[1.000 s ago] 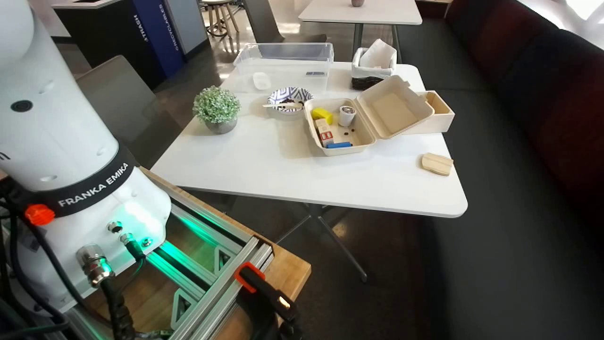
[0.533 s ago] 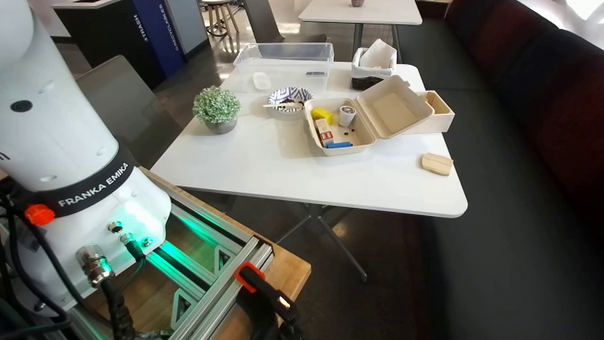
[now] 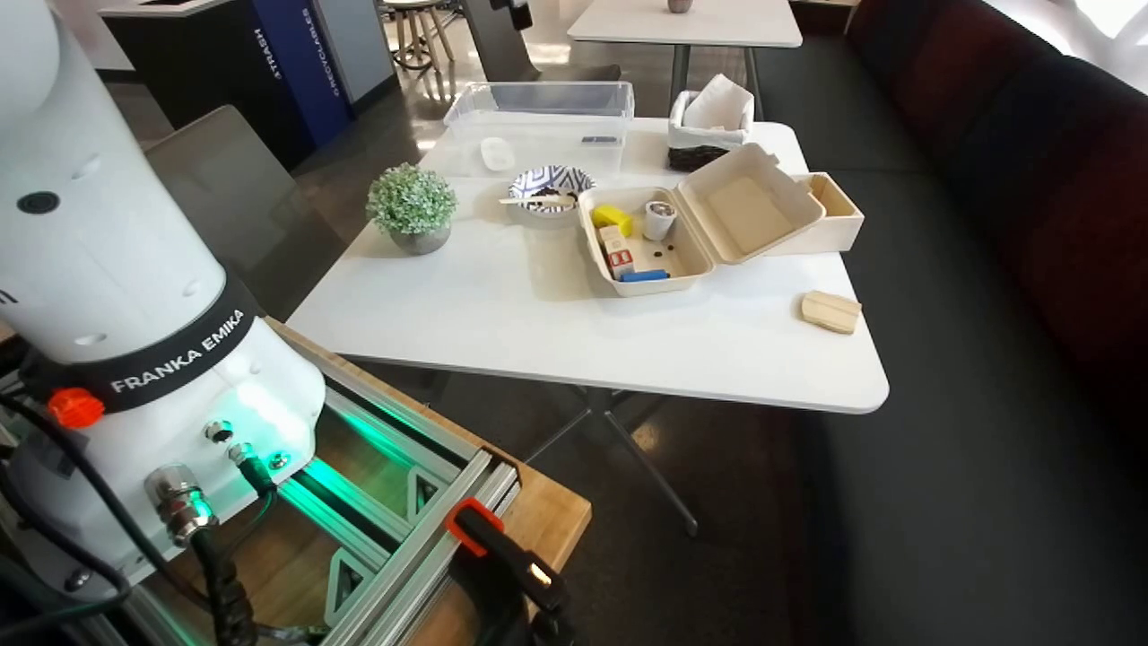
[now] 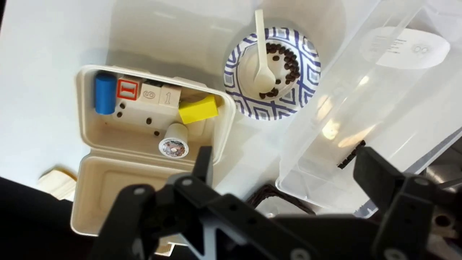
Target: Use the white spoon to place one coffee bean from bowl in the food pack.
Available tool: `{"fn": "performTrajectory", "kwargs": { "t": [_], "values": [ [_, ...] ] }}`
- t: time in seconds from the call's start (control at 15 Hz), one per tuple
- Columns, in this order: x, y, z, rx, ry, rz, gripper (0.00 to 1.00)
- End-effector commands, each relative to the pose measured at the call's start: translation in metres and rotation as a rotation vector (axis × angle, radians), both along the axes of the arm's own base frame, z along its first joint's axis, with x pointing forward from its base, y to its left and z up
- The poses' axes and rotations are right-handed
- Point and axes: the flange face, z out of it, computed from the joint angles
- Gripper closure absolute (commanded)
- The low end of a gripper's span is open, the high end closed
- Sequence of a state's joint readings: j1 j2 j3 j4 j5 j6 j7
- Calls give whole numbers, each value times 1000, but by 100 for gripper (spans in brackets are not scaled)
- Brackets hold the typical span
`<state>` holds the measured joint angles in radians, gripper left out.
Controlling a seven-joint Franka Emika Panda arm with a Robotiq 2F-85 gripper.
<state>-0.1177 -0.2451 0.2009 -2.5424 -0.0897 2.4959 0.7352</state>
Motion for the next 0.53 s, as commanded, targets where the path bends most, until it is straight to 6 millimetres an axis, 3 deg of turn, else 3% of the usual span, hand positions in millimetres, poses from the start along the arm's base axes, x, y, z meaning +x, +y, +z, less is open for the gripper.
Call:
{"fn": "performTrajectory", "kwargs": {
  "t": [0.0, 0.2, 0.27, 0.47],
  "values": [
    [17, 19, -43, 22, 6, -4, 0],
    [26, 23, -81, -16, -29, 3, 0],
    [16, 19, -56, 2, -18, 16, 0],
    [20, 22, -81, -11, -13, 13, 0]
  ]
}}
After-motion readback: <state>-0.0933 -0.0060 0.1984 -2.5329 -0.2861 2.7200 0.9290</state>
